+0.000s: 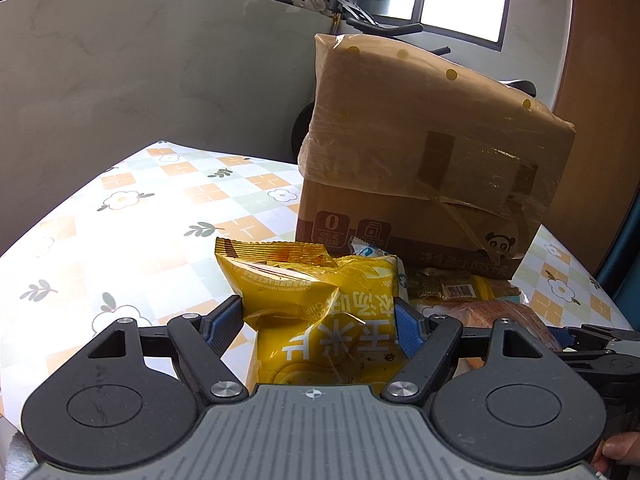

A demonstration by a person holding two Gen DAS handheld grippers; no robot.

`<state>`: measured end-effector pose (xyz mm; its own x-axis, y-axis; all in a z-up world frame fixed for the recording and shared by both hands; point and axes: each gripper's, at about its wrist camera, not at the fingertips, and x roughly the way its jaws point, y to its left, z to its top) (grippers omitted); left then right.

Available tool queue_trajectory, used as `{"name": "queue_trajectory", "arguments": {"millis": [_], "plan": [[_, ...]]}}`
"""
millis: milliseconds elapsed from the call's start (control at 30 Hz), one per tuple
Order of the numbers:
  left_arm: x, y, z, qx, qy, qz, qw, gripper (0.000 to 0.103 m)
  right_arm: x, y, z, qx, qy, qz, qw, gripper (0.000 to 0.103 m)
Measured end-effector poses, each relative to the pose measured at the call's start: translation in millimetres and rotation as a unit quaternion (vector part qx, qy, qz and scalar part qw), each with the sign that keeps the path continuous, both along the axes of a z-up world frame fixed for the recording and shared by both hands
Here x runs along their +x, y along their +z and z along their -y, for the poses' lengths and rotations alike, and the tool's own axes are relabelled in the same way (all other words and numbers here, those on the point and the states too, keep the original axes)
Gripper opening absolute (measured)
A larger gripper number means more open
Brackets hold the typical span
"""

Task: Organize snacks
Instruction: 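Lift both held snacks and carry them over the open box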

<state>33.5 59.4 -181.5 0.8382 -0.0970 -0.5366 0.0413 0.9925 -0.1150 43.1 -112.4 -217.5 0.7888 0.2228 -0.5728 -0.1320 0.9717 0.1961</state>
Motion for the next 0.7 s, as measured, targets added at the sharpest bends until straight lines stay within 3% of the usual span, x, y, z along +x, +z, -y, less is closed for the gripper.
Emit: {"name": "queue_trajectory", "arguments": {"millis": [400,700], "plan": [[-1,0,-5,-0.005,0.009,0.002,0.9999,0.080,-8,8,14,0.015,-0.038,0.027,0.999,0.068],[-10,16,-4,-0.003,0.003,0.038,0.9993,0.080,-25,28,31,0.009,-0.075,0.055,0.996,0.068]]}}
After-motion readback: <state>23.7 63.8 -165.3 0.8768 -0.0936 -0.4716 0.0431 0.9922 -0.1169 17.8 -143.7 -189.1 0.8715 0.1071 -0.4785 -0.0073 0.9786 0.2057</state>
